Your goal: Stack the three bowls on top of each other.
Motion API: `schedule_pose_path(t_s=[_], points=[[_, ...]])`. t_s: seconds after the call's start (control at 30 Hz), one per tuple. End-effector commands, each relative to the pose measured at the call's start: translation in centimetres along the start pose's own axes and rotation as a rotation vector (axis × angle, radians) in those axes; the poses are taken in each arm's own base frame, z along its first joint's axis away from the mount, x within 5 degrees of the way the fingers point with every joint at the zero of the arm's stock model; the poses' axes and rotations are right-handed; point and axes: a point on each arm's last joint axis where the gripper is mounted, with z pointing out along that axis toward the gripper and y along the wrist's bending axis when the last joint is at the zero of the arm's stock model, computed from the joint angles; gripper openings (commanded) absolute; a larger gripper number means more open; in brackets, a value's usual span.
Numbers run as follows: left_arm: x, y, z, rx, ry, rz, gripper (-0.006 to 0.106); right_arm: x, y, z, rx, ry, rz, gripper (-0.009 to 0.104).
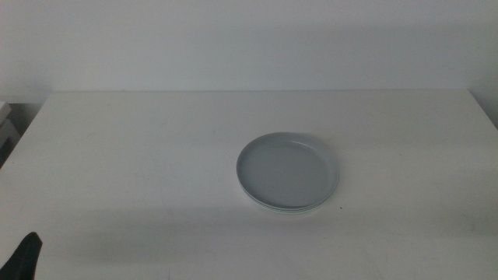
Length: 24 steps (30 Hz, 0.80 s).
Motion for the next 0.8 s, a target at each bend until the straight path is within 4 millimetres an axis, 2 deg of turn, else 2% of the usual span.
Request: schedule_pose_path(t_s=[0.0, 0.17, 0.33, 0.47, 0.63, 0.77], points=[[-1.3, 0.2, -0.1, -0.023, -0.100, -0.024, 0.090, -0.5, -0.2, -0.6, 0.051, -0.101, -0.012, 0.058], [-1.0, 0.2, 0.0, -0.023, -0.094, -0.023, 0.090, 2.2, 0.4, -0.8, 0.066, -0.103, 0.036, 0.058], [-1.0, 0.2, 0.0, -0.023, -0.094, -0.023, 0.090, 5.2, 1.1, 0.3, 0.043, -0.012, 0.073, 0.058], [-0.9, 0.2, 0.0, -0.025, -0.094, -0.024, 0.090, 6.5, 1.3, 0.8, 0.034, 0.027, 0.080, 0.058], [0.7, 0.3, 0.3, -0.029, -0.060, -0.023, 0.090, 8.1, 1.7, 1.3, 0.025, 0.079, 0.081, 0.058], [0.6, 0.3, 0.3, -0.031, -0.067, -0.023, 0.090, 9.5, 1.9, 1.7, 0.021, 0.103, 0.080, 0.058]])
